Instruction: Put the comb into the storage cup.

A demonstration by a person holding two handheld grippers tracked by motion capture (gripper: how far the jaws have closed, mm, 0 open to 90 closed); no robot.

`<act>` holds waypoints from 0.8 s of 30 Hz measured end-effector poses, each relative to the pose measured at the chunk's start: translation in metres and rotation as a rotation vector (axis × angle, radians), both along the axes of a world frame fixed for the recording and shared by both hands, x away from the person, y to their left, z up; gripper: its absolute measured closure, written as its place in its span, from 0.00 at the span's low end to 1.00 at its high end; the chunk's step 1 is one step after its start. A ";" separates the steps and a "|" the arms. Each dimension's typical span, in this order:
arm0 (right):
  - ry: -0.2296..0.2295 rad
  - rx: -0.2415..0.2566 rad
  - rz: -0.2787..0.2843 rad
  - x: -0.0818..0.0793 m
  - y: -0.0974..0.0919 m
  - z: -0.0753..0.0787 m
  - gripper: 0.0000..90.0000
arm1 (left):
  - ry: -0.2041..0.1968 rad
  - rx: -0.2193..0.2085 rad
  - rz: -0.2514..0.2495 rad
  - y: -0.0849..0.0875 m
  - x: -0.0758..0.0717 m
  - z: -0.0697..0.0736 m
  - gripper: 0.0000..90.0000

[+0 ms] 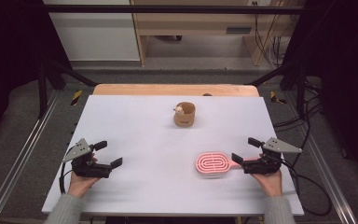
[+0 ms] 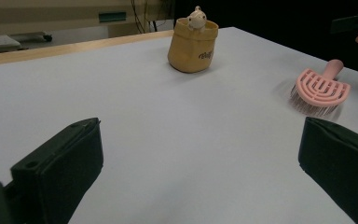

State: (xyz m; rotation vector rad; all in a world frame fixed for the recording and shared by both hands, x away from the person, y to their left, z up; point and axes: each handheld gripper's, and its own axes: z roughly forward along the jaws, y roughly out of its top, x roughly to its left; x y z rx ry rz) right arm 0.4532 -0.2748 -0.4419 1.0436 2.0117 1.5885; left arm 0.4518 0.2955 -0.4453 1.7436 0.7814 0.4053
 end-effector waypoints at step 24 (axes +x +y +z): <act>-0.007 -0.102 0.006 -0.004 -0.001 0.009 0.31 | 0.009 0.011 0.000 0.000 0.001 -0.002 0.00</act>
